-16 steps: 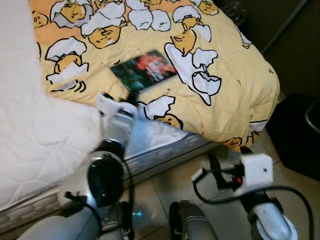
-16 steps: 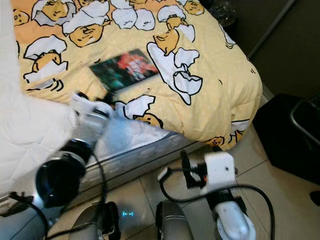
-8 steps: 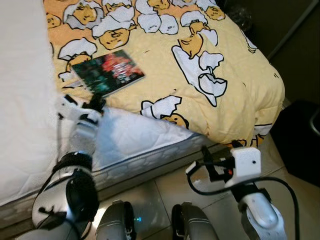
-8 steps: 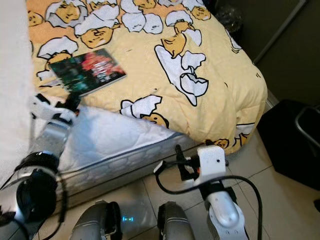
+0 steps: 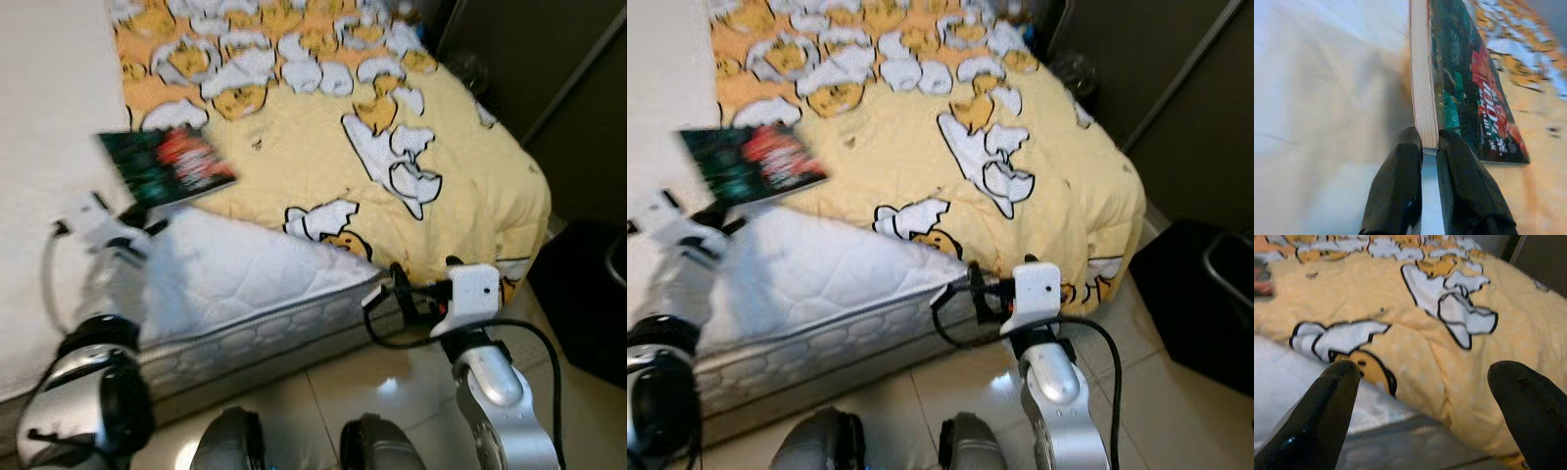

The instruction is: Clean up the room

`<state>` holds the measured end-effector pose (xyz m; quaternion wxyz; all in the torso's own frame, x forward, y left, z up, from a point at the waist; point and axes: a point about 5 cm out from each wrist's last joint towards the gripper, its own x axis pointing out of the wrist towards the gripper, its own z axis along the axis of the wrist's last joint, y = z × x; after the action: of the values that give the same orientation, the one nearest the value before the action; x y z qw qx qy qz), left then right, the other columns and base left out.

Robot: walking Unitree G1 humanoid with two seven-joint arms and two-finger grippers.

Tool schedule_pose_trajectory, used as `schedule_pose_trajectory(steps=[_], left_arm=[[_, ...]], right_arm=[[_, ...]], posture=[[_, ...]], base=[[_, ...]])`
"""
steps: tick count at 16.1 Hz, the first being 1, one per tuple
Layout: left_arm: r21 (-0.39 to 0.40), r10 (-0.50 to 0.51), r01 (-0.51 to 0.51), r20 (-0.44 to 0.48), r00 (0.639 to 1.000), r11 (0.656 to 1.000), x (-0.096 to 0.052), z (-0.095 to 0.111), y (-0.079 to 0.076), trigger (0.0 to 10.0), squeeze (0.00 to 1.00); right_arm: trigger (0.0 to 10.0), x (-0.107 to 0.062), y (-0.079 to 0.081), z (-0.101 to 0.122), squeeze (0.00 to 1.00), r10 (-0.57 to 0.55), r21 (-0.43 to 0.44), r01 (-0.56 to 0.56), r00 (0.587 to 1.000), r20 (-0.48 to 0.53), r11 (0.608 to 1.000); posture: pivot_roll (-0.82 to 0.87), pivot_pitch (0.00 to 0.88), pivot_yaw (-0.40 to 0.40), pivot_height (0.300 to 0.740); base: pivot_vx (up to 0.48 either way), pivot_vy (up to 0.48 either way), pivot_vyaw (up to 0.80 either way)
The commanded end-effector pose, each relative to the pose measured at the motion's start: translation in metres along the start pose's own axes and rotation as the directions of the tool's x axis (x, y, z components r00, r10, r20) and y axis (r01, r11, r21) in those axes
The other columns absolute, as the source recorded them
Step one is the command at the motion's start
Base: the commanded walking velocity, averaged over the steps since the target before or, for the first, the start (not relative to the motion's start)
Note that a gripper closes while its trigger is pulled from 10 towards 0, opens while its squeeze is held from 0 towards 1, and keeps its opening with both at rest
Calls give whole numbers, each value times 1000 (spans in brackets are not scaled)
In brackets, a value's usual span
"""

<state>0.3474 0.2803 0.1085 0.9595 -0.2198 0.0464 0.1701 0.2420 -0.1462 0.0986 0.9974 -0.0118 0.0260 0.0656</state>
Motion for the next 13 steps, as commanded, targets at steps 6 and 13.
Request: schedule_pose_trajectory(steps=[6,13], left_arm=[[250,-94,94,-12,995,964,-4,-9,-26,10000,0],[345,-183,151,61,981,926,-9,-3,-48,10000,0]], right_arm=[[10000,21,-4,2,0,-40,41,39,998,40,998],[10000,33,-7,4,0,-43,29,41,997,67,999]], posture=[[-1,34,-36,695],[6,32,-45,695]], base=[[0,0,0],[0,274,540]])
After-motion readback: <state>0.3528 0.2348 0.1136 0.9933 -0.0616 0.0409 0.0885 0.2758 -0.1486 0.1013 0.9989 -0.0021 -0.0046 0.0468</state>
